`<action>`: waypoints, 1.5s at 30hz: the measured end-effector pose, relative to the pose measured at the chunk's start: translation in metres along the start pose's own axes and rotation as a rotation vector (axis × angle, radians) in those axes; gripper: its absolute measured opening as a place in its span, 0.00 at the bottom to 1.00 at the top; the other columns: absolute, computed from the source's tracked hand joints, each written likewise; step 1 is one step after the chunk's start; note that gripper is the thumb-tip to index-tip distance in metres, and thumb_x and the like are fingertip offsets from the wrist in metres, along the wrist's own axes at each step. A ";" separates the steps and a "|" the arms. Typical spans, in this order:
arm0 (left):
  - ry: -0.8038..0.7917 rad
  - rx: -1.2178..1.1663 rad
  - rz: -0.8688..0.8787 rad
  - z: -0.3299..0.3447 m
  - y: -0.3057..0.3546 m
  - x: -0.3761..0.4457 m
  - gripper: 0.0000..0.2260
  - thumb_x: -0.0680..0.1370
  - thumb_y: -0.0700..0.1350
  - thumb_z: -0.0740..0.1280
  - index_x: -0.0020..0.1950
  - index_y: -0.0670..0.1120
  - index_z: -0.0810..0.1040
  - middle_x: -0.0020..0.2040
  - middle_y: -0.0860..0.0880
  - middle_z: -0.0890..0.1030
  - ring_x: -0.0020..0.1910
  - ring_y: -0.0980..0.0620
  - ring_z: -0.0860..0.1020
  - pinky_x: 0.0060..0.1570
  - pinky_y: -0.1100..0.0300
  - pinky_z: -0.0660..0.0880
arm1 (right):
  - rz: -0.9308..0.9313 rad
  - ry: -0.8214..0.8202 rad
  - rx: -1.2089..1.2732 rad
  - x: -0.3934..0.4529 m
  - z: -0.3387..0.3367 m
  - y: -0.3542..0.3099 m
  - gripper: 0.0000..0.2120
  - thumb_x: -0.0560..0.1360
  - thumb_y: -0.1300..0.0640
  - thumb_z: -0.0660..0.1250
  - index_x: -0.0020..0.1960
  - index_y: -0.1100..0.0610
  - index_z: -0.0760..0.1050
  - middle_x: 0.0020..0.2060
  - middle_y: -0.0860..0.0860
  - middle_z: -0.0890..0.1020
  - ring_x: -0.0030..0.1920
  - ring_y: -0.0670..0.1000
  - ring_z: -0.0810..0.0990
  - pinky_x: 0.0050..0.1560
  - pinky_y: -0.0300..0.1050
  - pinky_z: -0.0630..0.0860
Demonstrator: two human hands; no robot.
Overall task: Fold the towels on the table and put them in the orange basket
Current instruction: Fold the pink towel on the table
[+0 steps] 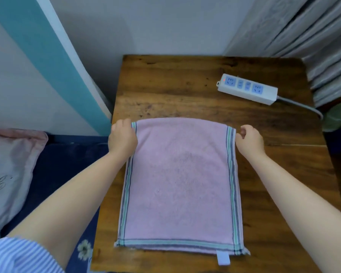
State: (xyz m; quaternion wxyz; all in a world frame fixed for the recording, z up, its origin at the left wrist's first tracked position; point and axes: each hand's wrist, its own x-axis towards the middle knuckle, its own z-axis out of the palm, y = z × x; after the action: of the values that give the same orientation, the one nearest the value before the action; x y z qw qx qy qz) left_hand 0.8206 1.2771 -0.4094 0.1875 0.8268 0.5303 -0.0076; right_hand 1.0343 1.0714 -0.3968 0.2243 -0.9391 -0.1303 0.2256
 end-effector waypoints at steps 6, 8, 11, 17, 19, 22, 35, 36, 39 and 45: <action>-0.244 -0.027 0.019 0.011 0.000 0.046 0.13 0.81 0.41 0.55 0.58 0.38 0.75 0.59 0.40 0.76 0.54 0.43 0.74 0.50 0.54 0.72 | -0.065 -0.319 -0.349 0.056 -0.001 -0.008 0.12 0.76 0.58 0.64 0.58 0.59 0.75 0.58 0.57 0.77 0.55 0.54 0.75 0.50 0.46 0.72; -0.293 0.012 0.113 0.008 -0.005 0.052 0.11 0.80 0.40 0.57 0.52 0.38 0.78 0.52 0.42 0.77 0.50 0.43 0.74 0.46 0.57 0.68 | -0.115 -0.421 -0.399 0.069 -0.007 -0.013 0.03 0.75 0.58 0.65 0.46 0.57 0.77 0.49 0.55 0.79 0.46 0.51 0.74 0.43 0.43 0.70; -0.322 0.103 0.139 0.007 -0.010 0.066 0.10 0.79 0.39 0.57 0.52 0.38 0.77 0.53 0.39 0.78 0.50 0.43 0.74 0.44 0.56 0.69 | -0.191 -0.481 -0.509 0.085 -0.017 -0.018 0.04 0.74 0.59 0.65 0.40 0.55 0.73 0.43 0.52 0.76 0.43 0.49 0.73 0.39 0.41 0.69; -0.304 0.261 0.146 0.010 -0.005 0.087 0.07 0.80 0.43 0.59 0.53 0.42 0.74 0.52 0.41 0.78 0.49 0.43 0.76 0.46 0.51 0.75 | -0.221 -0.406 -0.614 0.097 -0.010 -0.016 0.02 0.74 0.59 0.65 0.43 0.55 0.72 0.44 0.53 0.77 0.45 0.52 0.75 0.44 0.45 0.75; -0.262 0.247 0.114 0.012 -0.001 0.089 0.06 0.79 0.43 0.60 0.53 0.42 0.73 0.52 0.42 0.78 0.48 0.43 0.76 0.46 0.50 0.77 | -0.159 -0.369 -0.545 0.098 -0.008 -0.017 0.03 0.74 0.59 0.66 0.43 0.55 0.73 0.44 0.54 0.77 0.44 0.52 0.75 0.42 0.44 0.74; -0.171 0.189 0.087 0.016 0.002 0.085 0.09 0.78 0.42 0.60 0.56 0.40 0.74 0.54 0.39 0.76 0.53 0.40 0.74 0.50 0.48 0.75 | -0.115 -0.281 -0.485 0.095 -0.009 -0.015 0.05 0.73 0.58 0.68 0.47 0.56 0.74 0.47 0.54 0.78 0.45 0.51 0.74 0.42 0.44 0.73; -0.228 0.263 0.319 -0.006 -0.006 0.079 0.10 0.78 0.39 0.60 0.54 0.38 0.78 0.50 0.40 0.76 0.52 0.41 0.72 0.42 0.55 0.68 | -0.362 -0.343 -0.536 0.083 -0.021 -0.021 0.06 0.73 0.65 0.65 0.39 0.56 0.72 0.39 0.51 0.74 0.42 0.51 0.73 0.36 0.41 0.69; -0.197 0.262 0.334 -0.010 -0.009 0.076 0.10 0.78 0.39 0.60 0.55 0.38 0.78 0.50 0.40 0.76 0.52 0.41 0.72 0.42 0.55 0.68 | -0.375 -0.322 -0.493 0.078 -0.026 -0.020 0.08 0.73 0.65 0.65 0.38 0.56 0.71 0.36 0.49 0.73 0.41 0.51 0.73 0.33 0.39 0.68; -0.087 0.228 0.384 -0.025 -0.018 0.065 0.09 0.78 0.37 0.62 0.55 0.37 0.79 0.51 0.38 0.77 0.53 0.39 0.72 0.46 0.50 0.70 | -0.416 -0.280 -0.388 0.060 -0.040 -0.019 0.06 0.73 0.66 0.65 0.40 0.57 0.71 0.36 0.50 0.72 0.41 0.51 0.72 0.33 0.35 0.65; 0.066 0.143 0.560 -0.047 -0.042 0.020 0.05 0.74 0.33 0.67 0.47 0.34 0.80 0.46 0.36 0.80 0.48 0.36 0.76 0.43 0.47 0.73 | -0.528 -0.135 -0.393 0.005 -0.061 -0.014 0.08 0.72 0.68 0.66 0.39 0.58 0.70 0.38 0.53 0.73 0.42 0.52 0.71 0.41 0.44 0.66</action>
State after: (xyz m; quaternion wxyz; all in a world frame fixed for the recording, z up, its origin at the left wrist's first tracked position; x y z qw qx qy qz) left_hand 0.7839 1.3251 -0.3826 0.1062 0.9520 0.2851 0.0338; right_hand 1.0661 1.0631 -0.3431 0.0807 -0.8811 -0.4245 0.1920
